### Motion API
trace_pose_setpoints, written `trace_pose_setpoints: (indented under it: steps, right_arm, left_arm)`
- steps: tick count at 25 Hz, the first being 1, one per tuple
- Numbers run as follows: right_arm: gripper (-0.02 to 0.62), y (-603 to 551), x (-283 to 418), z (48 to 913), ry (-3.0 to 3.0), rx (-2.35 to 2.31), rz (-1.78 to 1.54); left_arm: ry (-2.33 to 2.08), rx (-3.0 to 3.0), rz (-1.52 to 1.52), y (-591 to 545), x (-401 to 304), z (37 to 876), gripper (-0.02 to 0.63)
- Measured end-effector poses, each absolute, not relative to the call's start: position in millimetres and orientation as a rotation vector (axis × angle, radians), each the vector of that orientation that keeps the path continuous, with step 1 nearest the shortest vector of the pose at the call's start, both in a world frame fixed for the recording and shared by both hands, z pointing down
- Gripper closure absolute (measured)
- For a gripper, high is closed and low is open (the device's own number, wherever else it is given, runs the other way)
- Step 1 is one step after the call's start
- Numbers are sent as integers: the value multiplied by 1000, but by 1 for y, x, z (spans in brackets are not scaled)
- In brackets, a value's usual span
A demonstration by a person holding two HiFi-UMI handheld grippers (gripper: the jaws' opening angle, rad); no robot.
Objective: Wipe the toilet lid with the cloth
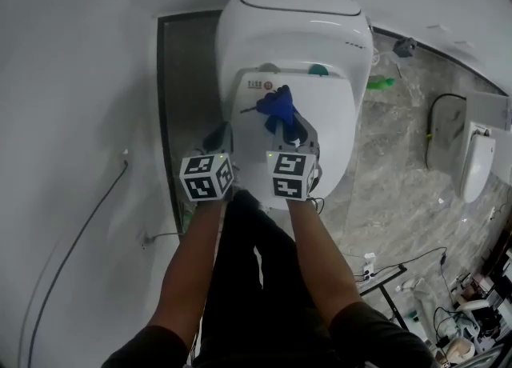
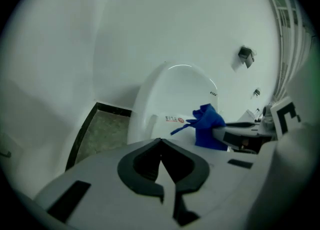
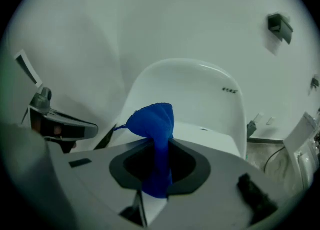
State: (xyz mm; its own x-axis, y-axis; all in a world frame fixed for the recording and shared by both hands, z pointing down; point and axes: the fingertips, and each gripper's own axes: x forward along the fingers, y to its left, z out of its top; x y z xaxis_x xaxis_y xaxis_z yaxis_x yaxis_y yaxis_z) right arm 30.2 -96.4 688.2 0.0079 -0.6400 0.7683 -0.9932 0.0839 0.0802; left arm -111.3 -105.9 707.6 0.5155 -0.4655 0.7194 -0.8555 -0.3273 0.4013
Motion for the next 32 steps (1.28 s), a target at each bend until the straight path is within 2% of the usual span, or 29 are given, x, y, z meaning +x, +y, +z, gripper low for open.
trace_pose_setpoints:
  steps: [6,10,14,22,32]
  right_arm:
    - [528,-101,-53,713,-1783,1463,758]
    - [528,-99,-60,737,-1767,1414,786]
    - [528,-96,-55,739,-1740,1395,698]
    - [528,-82,20,732,-1662,1539,707]
    - [528,-50,136,733,-1522,1693,713]
  left_arm:
    - [-1154,1951,634,-106,-147,707,595]
    - [-1194,2030,783,-108,-174,710,595]
    - [-1195,2006,785,-108,-184,711,595]
    - [-1099,2057,820,-101,-142,709,595]
    - [-848,2196,796,-76,-22,704,595]
